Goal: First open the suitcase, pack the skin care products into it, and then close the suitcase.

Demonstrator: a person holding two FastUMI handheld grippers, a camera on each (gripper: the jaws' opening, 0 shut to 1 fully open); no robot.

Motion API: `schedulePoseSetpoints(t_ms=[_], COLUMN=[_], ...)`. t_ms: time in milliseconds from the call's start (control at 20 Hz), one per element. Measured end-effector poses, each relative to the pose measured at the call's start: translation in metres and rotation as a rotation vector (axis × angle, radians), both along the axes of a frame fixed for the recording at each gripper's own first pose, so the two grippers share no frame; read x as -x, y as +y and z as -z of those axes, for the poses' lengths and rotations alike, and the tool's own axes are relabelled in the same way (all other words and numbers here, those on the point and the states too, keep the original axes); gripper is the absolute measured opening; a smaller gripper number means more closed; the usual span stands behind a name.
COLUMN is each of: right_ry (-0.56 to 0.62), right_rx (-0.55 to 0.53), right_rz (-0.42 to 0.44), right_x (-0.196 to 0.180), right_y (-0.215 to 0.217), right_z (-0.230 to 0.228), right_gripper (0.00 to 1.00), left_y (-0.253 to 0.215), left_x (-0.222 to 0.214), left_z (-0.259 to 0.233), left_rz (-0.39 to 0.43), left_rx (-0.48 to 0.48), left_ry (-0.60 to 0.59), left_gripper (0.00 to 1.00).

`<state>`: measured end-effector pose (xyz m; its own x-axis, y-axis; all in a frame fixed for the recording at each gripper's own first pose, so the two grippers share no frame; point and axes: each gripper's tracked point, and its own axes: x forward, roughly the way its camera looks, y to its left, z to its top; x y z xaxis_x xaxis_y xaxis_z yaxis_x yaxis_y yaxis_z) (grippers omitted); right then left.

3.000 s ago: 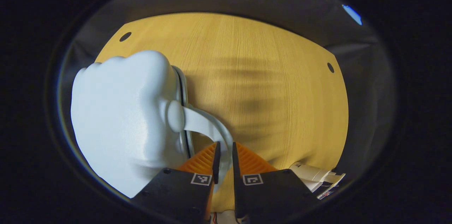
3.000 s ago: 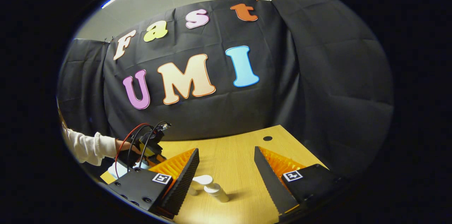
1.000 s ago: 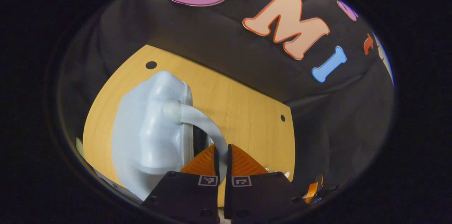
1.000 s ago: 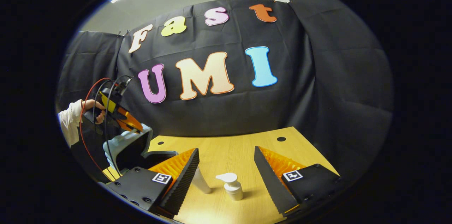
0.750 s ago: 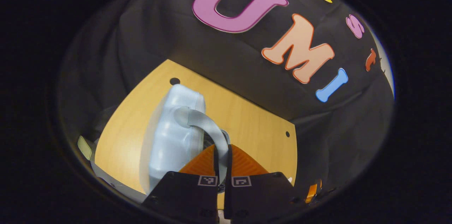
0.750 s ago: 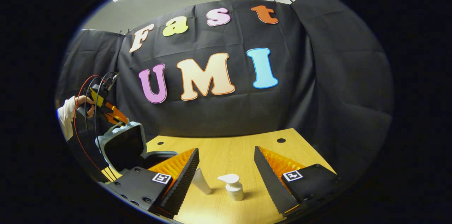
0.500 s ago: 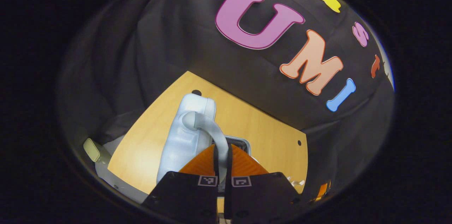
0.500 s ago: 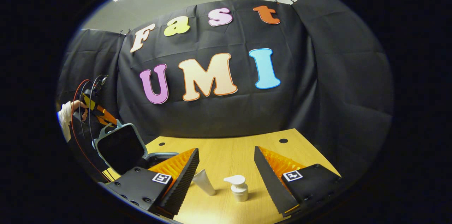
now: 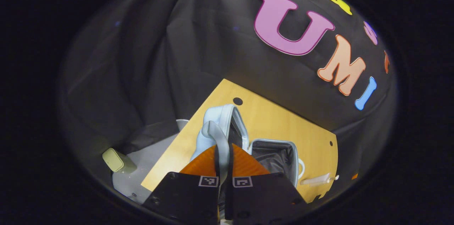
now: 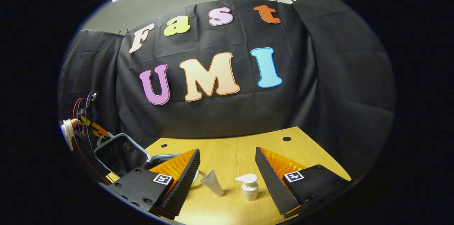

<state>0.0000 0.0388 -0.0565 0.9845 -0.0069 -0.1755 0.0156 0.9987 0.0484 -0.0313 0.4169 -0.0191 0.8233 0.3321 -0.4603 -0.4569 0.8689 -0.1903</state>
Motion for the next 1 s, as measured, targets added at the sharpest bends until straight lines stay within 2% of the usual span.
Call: schedulePoseSetpoints(t_ms=[150, 200, 250, 400, 500, 550, 600, 800, 900, 1000], right_ry=[0.018, 0.017, 0.011, 0.011, 0.033, 0.040, 0.042, 0.063, 0.074, 0.082], right_rx=[-0.060, -0.072, -0.080, -0.122, -0.153, -0.164, -0.170, -0.138, -0.138, -0.135], right_rz=[-0.004, 0.003, 0.010, 0.026, 0.039, 0.044, 0.049, 0.065, 0.067, 0.067], right_x=[0.004, 0.005, 0.005, 0.006, 0.006, 0.006, 0.006, 0.008, 0.009, 0.009], right_y=[0.013, 0.016, 0.016, 0.020, 0.020, 0.020, 0.020, 0.011, 0.007, 0.006], right_z=[0.004, 0.004, 0.004, 0.007, 0.014, 0.017, 0.019, 0.031, 0.033, 0.036], right_gripper=[0.98, 0.95, 0.98, 0.98, 0.98, 0.98, 0.98, 0.98, 0.98, 0.98], left_y=[0.029, 0.040, 0.051, 0.073, 0.085, 0.090, 0.090, 0.098, 0.107, 0.113], left_x=[0.011, 0.015, 0.022, 0.030, 0.034, 0.036, 0.037, 0.037, 0.038, 0.041], left_z=[0.026, 0.040, 0.055, 0.098, 0.126, 0.134, 0.138, 0.156, 0.167, 0.166], left_rz=[-0.022, -0.031, -0.039, -0.053, -0.063, -0.063, -0.048, -0.023, -0.035, -0.036], left_rx=[0.074, 0.092, 0.102, 0.156, 0.166, 0.163, 0.165, 0.129, 0.078, 0.022], left_ry=[-0.056, -0.067, -0.072, -0.058, -0.025, -0.024, -0.032, -0.026, 0.013, 0.023], left_gripper=[0.00, 0.00, 0.00, 0.02, 0.00, 0.03, 0.00, 0.00, 0.00, 0.06])
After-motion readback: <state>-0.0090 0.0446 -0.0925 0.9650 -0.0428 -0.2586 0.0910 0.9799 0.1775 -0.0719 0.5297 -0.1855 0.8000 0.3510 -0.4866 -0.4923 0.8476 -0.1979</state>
